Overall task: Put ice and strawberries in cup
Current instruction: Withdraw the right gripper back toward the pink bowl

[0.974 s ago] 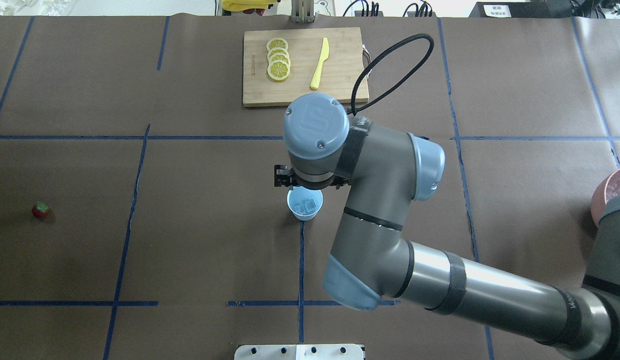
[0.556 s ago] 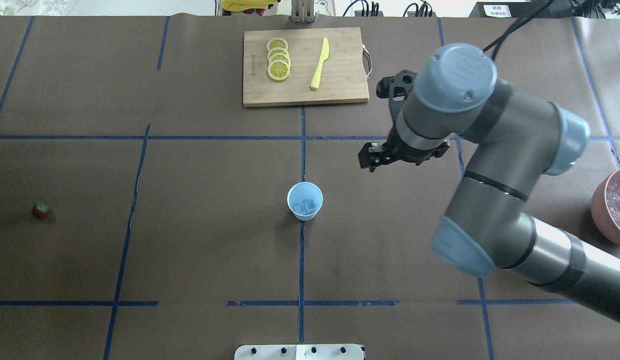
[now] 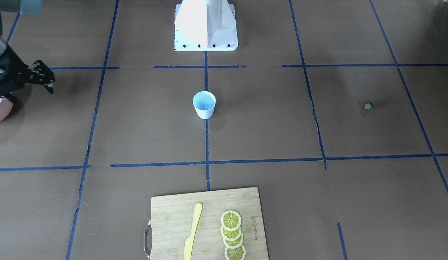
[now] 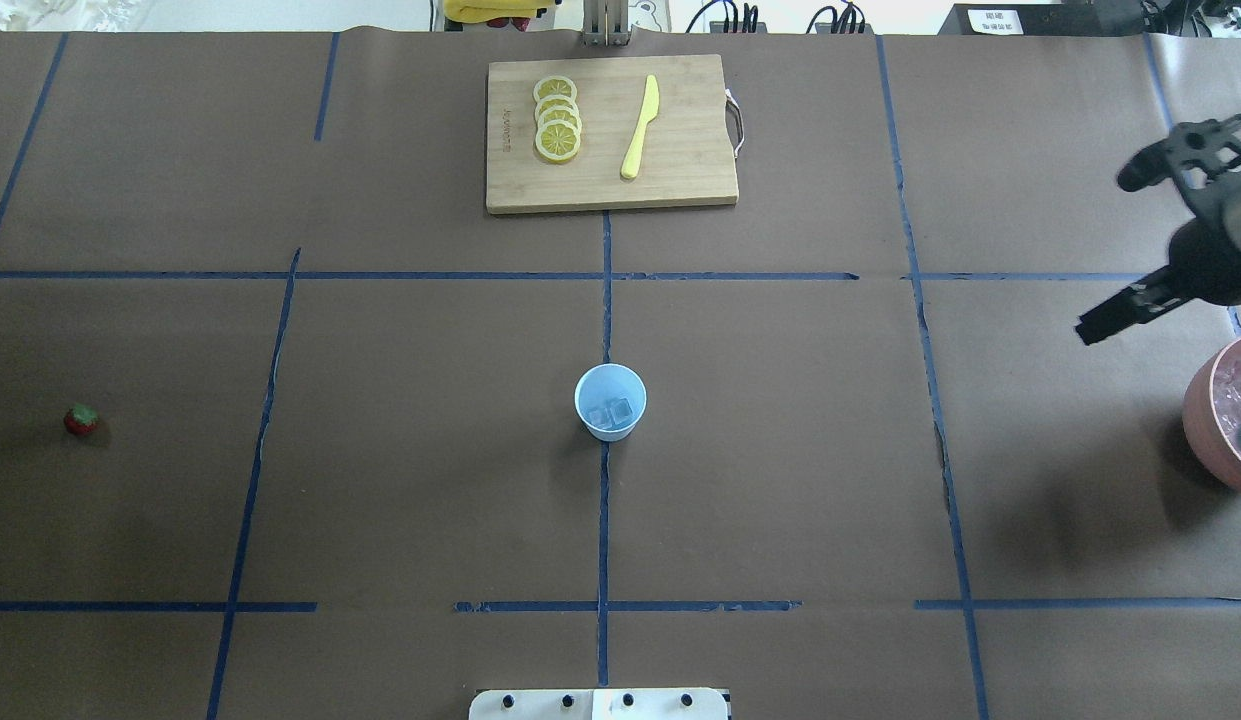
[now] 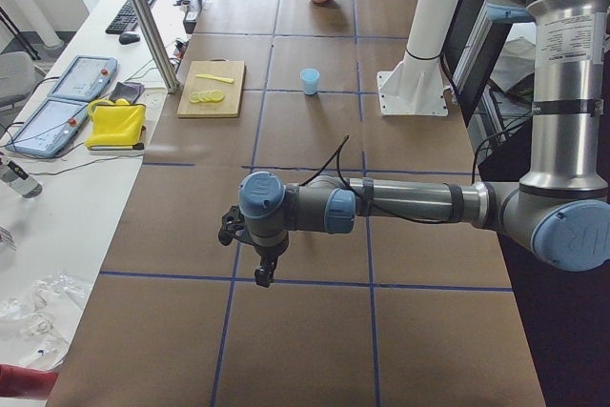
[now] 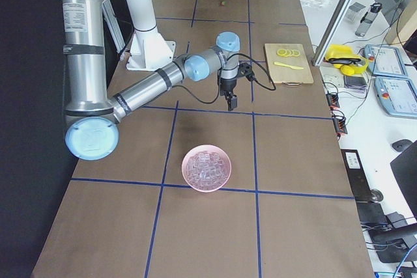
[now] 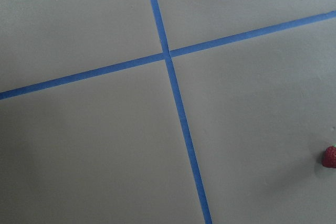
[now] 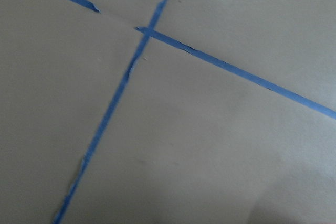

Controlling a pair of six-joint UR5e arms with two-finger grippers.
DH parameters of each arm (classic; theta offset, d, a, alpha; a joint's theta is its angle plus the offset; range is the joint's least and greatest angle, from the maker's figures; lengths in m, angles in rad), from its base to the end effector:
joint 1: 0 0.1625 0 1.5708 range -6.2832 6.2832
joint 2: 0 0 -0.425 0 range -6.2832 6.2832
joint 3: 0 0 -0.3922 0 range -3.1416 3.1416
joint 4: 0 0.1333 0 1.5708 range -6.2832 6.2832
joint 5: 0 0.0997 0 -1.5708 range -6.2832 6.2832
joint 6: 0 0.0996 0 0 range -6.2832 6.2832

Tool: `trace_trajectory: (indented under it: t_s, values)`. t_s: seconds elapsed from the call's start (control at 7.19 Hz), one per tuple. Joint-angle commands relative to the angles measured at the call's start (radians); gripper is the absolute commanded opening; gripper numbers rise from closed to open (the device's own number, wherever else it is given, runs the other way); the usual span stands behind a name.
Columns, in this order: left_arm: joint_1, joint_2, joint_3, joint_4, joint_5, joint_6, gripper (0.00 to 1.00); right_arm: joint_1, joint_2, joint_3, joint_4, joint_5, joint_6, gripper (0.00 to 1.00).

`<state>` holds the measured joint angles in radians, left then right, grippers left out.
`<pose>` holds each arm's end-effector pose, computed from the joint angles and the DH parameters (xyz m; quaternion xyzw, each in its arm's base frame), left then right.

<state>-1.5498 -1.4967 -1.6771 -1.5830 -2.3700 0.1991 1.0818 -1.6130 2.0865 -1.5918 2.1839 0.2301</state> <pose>-0.0522 -0.4644 0.6387 0.0550 0.3856 0.1097 0.9145 -0.1473 -0.4386 0.4379 0.0967 -0.3505 -0.1871 0.9126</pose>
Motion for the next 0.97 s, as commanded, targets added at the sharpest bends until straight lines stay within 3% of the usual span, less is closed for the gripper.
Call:
trace_trajectory:
  t_s: [0.0, 0.14, 0.42, 0.56, 0.83]
  values:
    - [0.001, 0.001, -0.003, 0.000, 0.000, -0.001, 1.00, 0.150, -0.219, -0.017, 0.102, 0.057, -0.277, 0.99]
    - [0.001, 0.003, -0.003, 0.000, 0.000, -0.001, 1.00, 0.165, -0.257, -0.058, 0.159, 0.057, -0.335, 0.99]
    - [0.001, 0.007, -0.004, 0.000, 0.000, 0.000, 1.00, 0.164, -0.275, -0.231, 0.437, 0.051, -0.360, 0.97]
    - [0.001, 0.009, -0.004, 0.000, 0.000, -0.001, 1.00, 0.164, -0.277, -0.288, 0.502, 0.048, -0.364, 0.96]
    - [0.001, 0.010, -0.004, 0.000, 0.000, 0.000, 1.00, 0.164, -0.280, -0.328, 0.520, 0.027, -0.425, 0.93]
